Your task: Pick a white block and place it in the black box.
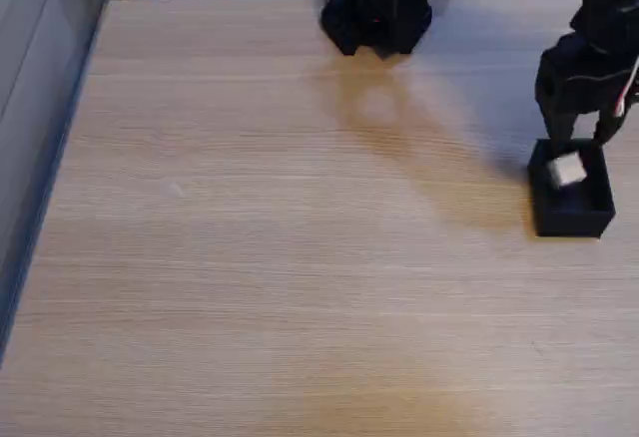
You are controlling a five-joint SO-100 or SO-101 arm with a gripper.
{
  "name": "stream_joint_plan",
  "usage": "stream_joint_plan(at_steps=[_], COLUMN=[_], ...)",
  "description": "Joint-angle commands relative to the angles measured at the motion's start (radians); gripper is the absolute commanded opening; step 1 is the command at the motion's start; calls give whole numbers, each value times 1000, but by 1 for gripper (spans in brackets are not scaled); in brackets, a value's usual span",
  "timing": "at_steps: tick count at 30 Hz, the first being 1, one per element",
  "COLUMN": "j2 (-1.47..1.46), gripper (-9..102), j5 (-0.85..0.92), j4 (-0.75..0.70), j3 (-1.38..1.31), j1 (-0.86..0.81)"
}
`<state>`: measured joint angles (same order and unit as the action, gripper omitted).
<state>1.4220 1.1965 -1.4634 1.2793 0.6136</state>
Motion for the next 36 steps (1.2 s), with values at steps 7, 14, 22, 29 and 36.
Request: stream_joint_plan(at_steps=[7,14,22,29,36], j2=[110,445,962,1331,1681], gripper=[14,0,0,0,0], j5=[8,69,281,506,525], j4=[12,137,295,407,347], j3=[64,445,1025,1396,1666], j1=[-25,-181,-422,-641,-704])
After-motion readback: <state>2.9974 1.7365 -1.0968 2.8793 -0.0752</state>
